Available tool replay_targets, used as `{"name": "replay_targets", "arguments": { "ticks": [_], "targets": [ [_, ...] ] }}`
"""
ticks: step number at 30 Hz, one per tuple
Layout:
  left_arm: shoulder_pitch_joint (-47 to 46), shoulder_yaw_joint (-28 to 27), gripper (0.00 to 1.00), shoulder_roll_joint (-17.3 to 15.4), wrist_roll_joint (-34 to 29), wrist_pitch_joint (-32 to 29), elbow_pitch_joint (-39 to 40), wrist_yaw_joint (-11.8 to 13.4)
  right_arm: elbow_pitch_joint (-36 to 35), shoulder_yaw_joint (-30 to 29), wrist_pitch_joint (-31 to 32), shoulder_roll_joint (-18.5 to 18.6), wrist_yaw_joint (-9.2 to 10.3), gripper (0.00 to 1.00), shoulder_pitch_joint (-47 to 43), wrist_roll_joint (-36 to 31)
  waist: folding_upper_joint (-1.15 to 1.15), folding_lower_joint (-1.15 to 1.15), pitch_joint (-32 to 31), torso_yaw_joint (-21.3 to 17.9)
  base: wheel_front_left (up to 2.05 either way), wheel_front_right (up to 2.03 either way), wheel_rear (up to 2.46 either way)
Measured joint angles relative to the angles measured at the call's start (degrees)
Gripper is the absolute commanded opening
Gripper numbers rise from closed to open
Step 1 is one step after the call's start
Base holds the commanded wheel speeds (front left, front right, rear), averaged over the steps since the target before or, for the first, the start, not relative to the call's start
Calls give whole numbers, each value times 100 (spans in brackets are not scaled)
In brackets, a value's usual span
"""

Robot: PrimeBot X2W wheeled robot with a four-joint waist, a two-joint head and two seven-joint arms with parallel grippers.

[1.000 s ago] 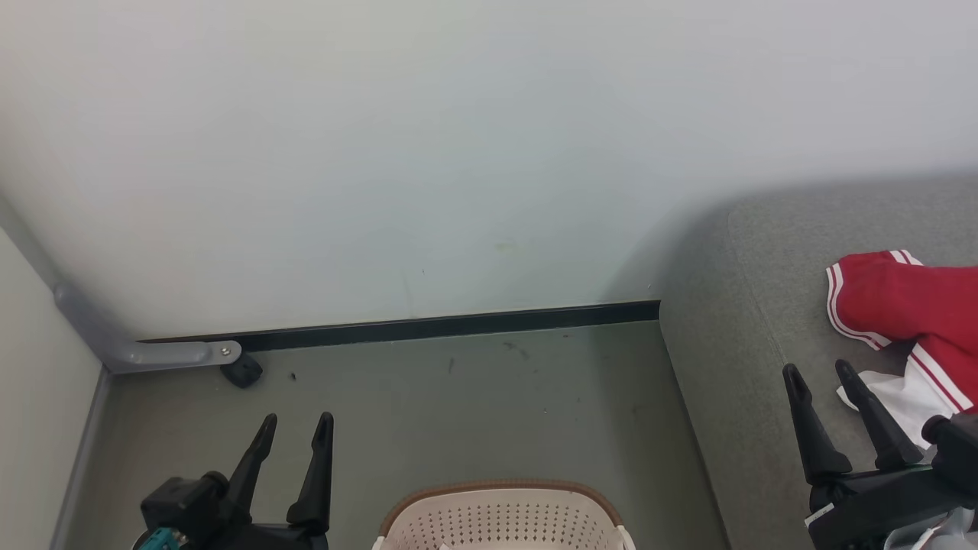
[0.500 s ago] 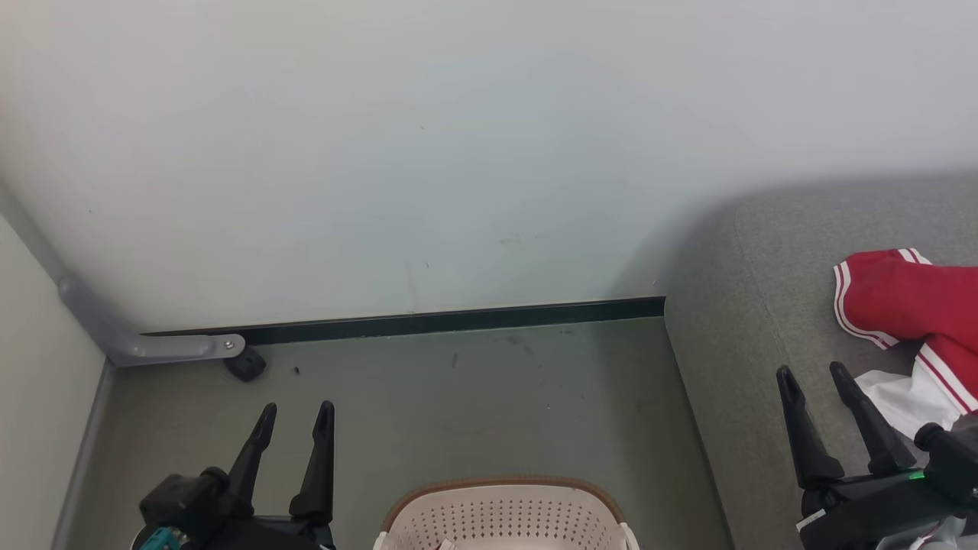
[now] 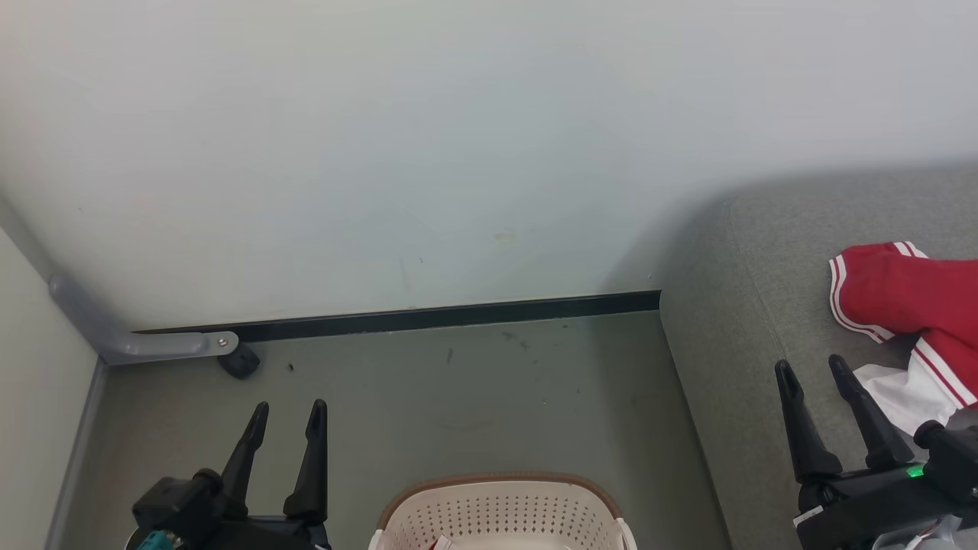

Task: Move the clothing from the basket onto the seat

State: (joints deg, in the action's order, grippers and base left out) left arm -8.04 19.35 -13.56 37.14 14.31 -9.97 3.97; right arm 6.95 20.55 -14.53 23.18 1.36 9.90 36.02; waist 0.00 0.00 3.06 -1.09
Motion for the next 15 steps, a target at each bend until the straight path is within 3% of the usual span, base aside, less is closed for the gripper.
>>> {"name": "replay_targets", "arguments": {
  "ticks": [15],
  "targets": [
    [-85, 136, 100, 2, -509, 1, -1, -123, -68, -236, 0, -148, -209, 100, -25, -278, 0, 0, 398, -176, 0, 0, 0]
  ]
}}
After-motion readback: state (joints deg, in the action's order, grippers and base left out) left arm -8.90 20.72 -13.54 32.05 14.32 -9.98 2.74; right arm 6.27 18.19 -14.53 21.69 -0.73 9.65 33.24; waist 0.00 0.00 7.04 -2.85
